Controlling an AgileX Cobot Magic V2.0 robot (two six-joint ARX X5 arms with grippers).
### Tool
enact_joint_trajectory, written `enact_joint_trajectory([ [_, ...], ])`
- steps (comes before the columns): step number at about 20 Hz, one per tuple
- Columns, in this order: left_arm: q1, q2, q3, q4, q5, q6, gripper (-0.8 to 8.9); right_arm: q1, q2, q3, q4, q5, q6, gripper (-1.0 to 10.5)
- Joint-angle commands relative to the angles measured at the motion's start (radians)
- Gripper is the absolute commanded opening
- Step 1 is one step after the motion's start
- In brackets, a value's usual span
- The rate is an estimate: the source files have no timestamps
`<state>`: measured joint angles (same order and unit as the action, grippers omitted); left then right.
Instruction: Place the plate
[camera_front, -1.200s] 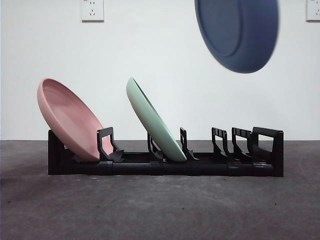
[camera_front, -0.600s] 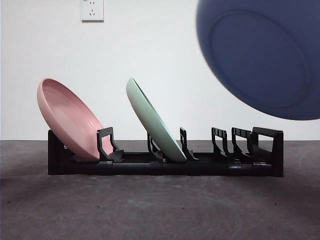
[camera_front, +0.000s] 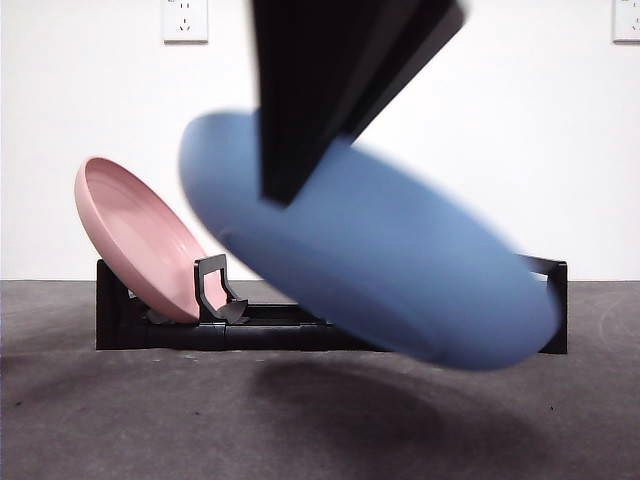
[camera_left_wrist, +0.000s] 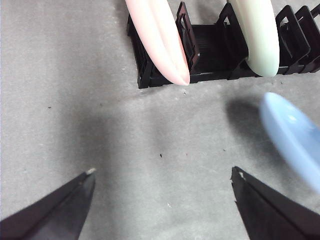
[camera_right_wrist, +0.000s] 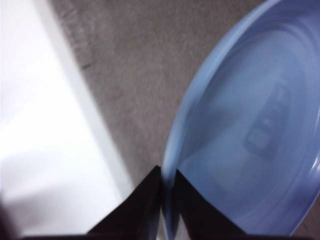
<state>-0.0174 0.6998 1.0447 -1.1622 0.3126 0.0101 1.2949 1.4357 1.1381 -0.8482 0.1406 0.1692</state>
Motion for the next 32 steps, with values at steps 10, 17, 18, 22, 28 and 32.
enact_joint_trajectory([
  [10,-0.003,0.005,0.024,0.010,-0.001,0.001,4.38,0.000,0.219,0.009,0.102,0.111,-0.025,0.1],
  [17,-0.003,0.005,0.024,0.009,-0.002,0.001,4.38,-0.009,0.289,0.009,0.116,0.106,-0.022,1.5],
  [18,-0.004,0.005,0.024,0.009,-0.001,0.001,4.38,-0.008,0.288,0.009,0.117,0.096,-0.017,1.7],
  [22,-0.010,0.005,0.024,0.010,-0.001,0.002,4.37,-0.008,0.222,0.042,0.101,-0.017,0.011,1.8],
  [28,-0.024,0.014,0.024,0.017,-0.001,-0.107,4.38,-0.093,-0.056,0.058,0.011,-0.052,0.045,2.1],
  [32,-0.042,0.082,0.027,0.092,-0.001,-0.164,4.37,-0.204,-0.232,0.058,-0.168,-0.050,0.098,2.1],
])
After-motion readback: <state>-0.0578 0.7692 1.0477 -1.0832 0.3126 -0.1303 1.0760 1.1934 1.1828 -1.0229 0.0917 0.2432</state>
